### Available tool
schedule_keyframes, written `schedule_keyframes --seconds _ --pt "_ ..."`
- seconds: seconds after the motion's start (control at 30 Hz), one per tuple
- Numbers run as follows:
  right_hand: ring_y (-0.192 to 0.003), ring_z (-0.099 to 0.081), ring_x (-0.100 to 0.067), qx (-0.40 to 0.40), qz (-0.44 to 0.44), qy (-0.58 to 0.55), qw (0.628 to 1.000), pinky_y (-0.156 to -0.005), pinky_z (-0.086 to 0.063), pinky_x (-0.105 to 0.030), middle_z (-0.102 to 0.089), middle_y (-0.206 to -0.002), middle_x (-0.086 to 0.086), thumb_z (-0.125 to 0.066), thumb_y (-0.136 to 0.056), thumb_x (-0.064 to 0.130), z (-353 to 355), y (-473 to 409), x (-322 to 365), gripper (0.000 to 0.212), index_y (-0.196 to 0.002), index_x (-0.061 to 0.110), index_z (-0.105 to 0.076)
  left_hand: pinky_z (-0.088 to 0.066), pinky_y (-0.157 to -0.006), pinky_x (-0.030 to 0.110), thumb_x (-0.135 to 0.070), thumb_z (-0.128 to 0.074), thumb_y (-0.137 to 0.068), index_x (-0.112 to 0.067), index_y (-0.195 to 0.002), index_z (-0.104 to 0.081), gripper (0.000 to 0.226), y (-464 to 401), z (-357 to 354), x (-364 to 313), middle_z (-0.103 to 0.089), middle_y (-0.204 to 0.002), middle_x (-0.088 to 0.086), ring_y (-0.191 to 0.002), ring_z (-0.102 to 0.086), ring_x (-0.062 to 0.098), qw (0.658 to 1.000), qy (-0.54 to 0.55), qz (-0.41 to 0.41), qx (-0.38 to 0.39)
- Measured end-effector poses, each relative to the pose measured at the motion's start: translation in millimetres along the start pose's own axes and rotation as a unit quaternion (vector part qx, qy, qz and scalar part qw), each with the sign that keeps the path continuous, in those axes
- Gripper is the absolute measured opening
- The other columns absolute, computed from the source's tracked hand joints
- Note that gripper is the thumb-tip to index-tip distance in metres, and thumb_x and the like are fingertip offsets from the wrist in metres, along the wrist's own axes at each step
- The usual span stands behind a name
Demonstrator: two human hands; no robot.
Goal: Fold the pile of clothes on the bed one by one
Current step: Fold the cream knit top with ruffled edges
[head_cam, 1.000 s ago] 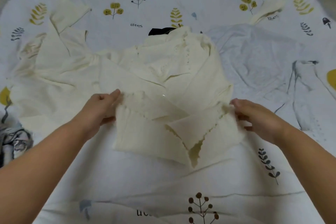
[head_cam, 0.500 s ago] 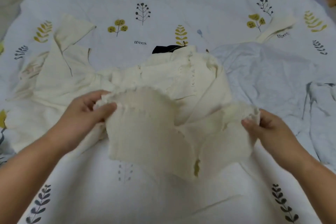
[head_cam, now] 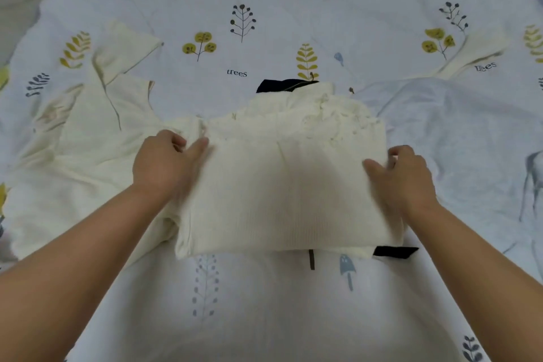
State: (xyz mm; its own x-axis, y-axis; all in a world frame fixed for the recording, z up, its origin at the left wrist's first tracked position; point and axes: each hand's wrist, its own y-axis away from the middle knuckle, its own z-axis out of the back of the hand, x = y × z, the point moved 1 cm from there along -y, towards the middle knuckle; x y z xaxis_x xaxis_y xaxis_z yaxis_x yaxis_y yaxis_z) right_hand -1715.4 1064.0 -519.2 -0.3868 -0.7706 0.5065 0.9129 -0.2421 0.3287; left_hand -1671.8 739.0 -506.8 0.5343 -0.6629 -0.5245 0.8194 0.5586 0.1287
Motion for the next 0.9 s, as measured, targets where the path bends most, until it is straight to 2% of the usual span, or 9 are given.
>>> schedule_keyframes --seconds 0.13,0.23,0.33,0.43,0.53,0.6,0.67,0.73,0.9 --pt "-0.068 -0.046 -0.018 -0.037 0.07 0.025 0.997 -0.054 -0.029 -0.029 -0.057 -0.09 -0.012 -0.055 -0.091 0.028 0 0 2 0.021 -0.091 0.008 -0.052 -0.026 -0.051 0.03 -0.03 -0.058 -0.087 -0.009 -0.058 -0.044 0.039 1 -4 -1 -0.046 -0.058 0.008 -0.056 -0.042 0.023 0.996 -0.05 -0.067 -0.02" --pt "-0.056 -0.038 -0.013 -0.163 0.114 -0.019 0.98 -0.05 -0.023 -0.03 -0.045 -0.064 -0.001 -0.05 -0.093 0.024 11 -7 10 0.029 -0.069 0.014 -0.038 -0.022 -0.051 0.032 -0.027 -0.051 -0.09 -0.006 -0.06 -0.041 0.038 -5 4 1 -0.042 -0.059 0.008 -0.055 -0.038 0.022 0.989 0.047 -0.038 -0.138" --pt "-0.086 -0.053 -0.031 -0.17 0.061 -0.052 0.982 -0.07 -0.036 -0.036 -0.059 -0.092 -0.013 -0.045 -0.095 0.027 13 -18 16 0.021 -0.099 0.008 -0.052 -0.026 -0.056 0.032 -0.027 -0.051 -0.091 -0.011 -0.066 -0.045 0.031 -10 3 5 -0.049 -0.066 0.005 -0.067 -0.049 0.028 0.99 0.046 0.044 -0.127" --pt "-0.127 -0.035 -0.038 -0.117 0.008 0.022 0.993 -0.1 -0.031 -0.046 -0.036 -0.14 -0.022 -0.047 -0.094 0.034 5 -11 17 0.057 -0.143 0.011 -0.028 -0.038 -0.086 0.04 -0.027 -0.053 -0.09 -0.004 -0.115 -0.052 0.034 -6 0 5 -0.055 -0.115 0.018 -0.109 -0.05 0.036 0.988 0.013 0.089 -0.122" --pt "-0.142 -0.014 -0.034 -0.145 0.202 0.084 0.965 -0.112 -0.013 -0.049 -0.016 -0.154 -0.019 -0.043 -0.093 0.039 -19 28 24 0.065 -0.149 0.017 -0.019 -0.032 -0.098 0.047 -0.031 -0.045 -0.087 -0.006 -0.132 -0.044 0.051 26 -9 -5 -0.046 -0.132 0.021 -0.121 -0.043 0.037 0.976 -0.054 -0.157 -0.14" --pt "-0.145 0.001 -0.029 -0.031 0.3 0.205 0.931 -0.114 0.0 -0.048 -0.002 -0.158 -0.011 -0.026 -0.094 0.051 -39 42 21 0.065 -0.15 0.024 -0.009 -0.018 -0.109 0.049 -0.046 -0.028 -0.089 -0.015 -0.144 -0.032 0.063 48 -24 0 -0.033 -0.148 0.017 -0.136 -0.03 0.034 0.936 -0.183 -0.301 -0.016" --pt "-0.144 0.013 -0.02 0.08 0.288 0.3 0.906 -0.114 0.008 -0.046 0.009 -0.158 0.001 -0.012 -0.092 0.058 -49 36 10 0.066 -0.149 0.03 0.004 0.001 -0.115 0.045 -0.063 -0.001 -0.085 -0.027 -0.148 0.001 0.072 48 -31 12 -0.005 -0.158 0.006 -0.145 -0.003 0.026 0.903 -0.289 -0.292 0.127" --pt "-0.144 0.014 -0.016 0.104 0.255 0.314 0.909 -0.115 0.008 -0.042 0.01 -0.158 0.004 -0.012 -0.093 0.057 -47 23 4 0.066 -0.149 0.027 0.006 0.007 -0.115 0.04 -0.071 0.007 -0.08 -0.029 -0.146 0.012 0.078 37 -33 23 0.007 -0.158 0.002 -0.145 0.008 0.021 0.902 -0.314 -0.235 0.18" --pt "-0.145 0.005 -0.022 0.103 0.318 0.25 0.909 -0.116 0.001 -0.042 0.0 -0.158 -0.004 -0.019 -0.082 0.067 -33 40 0 0.082 -0.15 0.023 -0.009 -0.013 -0.112 0.054 -0.062 -0.018 -0.09 -0.01 -0.143 -0.032 0.076 58 -16 18 -0.028 -0.151 0.018 -0.14 -0.024 0.037 0.904 -0.261 -0.326 0.092"
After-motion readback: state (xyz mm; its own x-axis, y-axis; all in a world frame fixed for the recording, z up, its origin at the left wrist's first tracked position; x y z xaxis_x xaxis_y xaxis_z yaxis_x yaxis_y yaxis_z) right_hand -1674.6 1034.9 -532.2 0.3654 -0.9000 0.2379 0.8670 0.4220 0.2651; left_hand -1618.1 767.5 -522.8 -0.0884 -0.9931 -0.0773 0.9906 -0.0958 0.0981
